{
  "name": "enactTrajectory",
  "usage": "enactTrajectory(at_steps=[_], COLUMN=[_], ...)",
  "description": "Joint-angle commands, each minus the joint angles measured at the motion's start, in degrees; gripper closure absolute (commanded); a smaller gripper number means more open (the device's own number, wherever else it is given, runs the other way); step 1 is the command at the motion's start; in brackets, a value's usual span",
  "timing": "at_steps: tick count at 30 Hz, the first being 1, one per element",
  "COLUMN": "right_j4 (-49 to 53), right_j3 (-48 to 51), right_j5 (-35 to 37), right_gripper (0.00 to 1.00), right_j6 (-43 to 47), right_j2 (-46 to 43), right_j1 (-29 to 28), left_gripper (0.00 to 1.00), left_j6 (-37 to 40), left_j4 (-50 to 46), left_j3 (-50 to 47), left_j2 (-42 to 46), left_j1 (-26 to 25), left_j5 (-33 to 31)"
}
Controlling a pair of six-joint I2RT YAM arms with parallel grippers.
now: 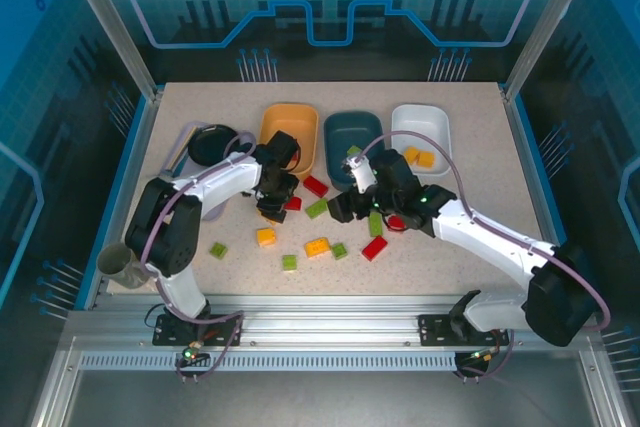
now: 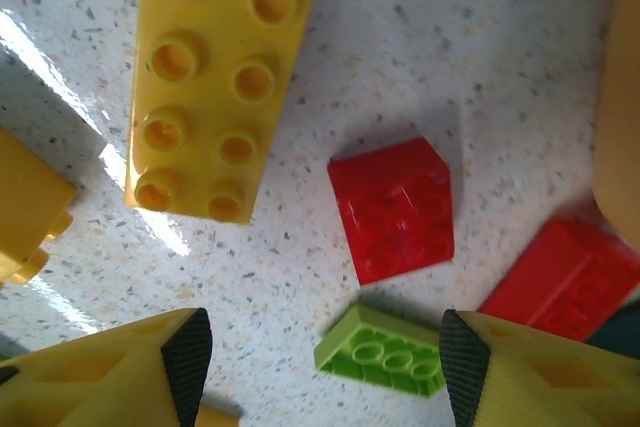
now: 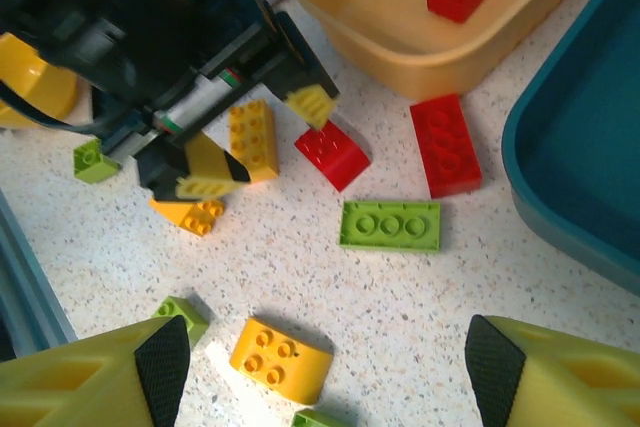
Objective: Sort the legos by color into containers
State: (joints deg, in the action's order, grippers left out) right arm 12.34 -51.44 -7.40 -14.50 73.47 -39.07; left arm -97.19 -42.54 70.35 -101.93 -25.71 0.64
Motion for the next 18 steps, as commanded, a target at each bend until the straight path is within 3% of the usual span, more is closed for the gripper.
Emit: enactTrajectory(at_steps=[1,11,18], right_j4=[-2.5,-0.6,-0.5], right_j3=[0.7,2.6,2.4], right_j5=[-0.5,-1.4,-1.2], right_gripper=[0.24,0.24,0.24], right_j6=[0.3,0.4,0.4], right_j2=[-2.5,-3.7,-3.5], right_j1=[-0.5,-0.5,-0.5], left_gripper=[0.34,0.33,0.39], left_j6=[-6.9,-11.4,-12.1], left_j4=[1.0,3.0,4.9], left_j3=[1.9,2.6,2.2], left_j2=[-1.8,-5.4,-8.1], left_j1=[0.2,0.1,0.1], left_j5=[-1.9,-3.0,-2.5])
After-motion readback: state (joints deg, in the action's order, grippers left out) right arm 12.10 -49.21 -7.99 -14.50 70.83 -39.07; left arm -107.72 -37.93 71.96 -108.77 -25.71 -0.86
